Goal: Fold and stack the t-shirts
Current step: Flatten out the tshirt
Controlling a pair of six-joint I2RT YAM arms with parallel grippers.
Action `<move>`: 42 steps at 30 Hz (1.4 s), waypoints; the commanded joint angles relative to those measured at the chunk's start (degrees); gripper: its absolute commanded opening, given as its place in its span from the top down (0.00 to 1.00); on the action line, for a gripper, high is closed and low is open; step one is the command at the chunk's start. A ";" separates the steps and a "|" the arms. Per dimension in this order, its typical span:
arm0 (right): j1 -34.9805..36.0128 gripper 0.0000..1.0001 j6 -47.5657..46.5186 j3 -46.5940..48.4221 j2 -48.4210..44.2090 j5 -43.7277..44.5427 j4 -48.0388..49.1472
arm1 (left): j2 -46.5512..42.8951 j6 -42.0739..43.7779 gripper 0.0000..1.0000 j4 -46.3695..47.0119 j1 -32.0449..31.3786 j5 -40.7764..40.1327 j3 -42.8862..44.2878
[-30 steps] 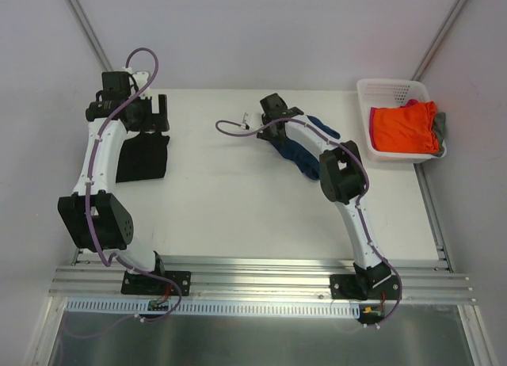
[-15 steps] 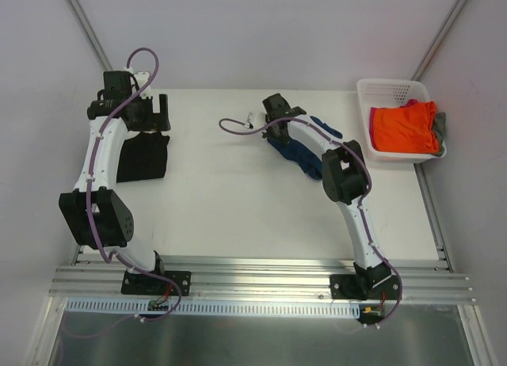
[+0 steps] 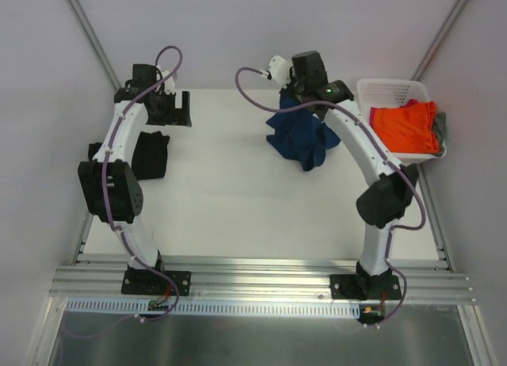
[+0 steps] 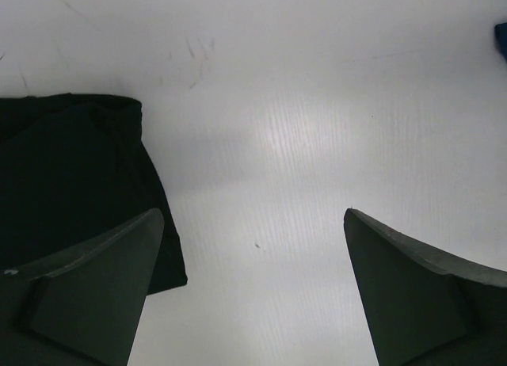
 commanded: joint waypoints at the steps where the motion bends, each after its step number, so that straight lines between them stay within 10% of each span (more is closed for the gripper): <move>1: 2.05 0.99 2.45 1.07 -10.89 0.56 -5.31 | 3.10 -1.57 0.01 0.75 -2.12 1.84 6.68; 19: 6.89 1.00 16.19 11.60 -27.07 -13.18 -28.45 | 14.88 -2.63 0.01 0.83 -7.23 5.53 19.25; 26: -1.27 0.99 9.74 -17.07 -39.29 -0.67 -20.80 | 23.58 1.41 0.02 -1.10 -11.71 12.47 24.43; 42: -12.01 0.99 18.90 -25.90 -30.77 -11.30 -28.63 | 41.87 -1.39 0.16 6.36 -19.98 24.25 46.23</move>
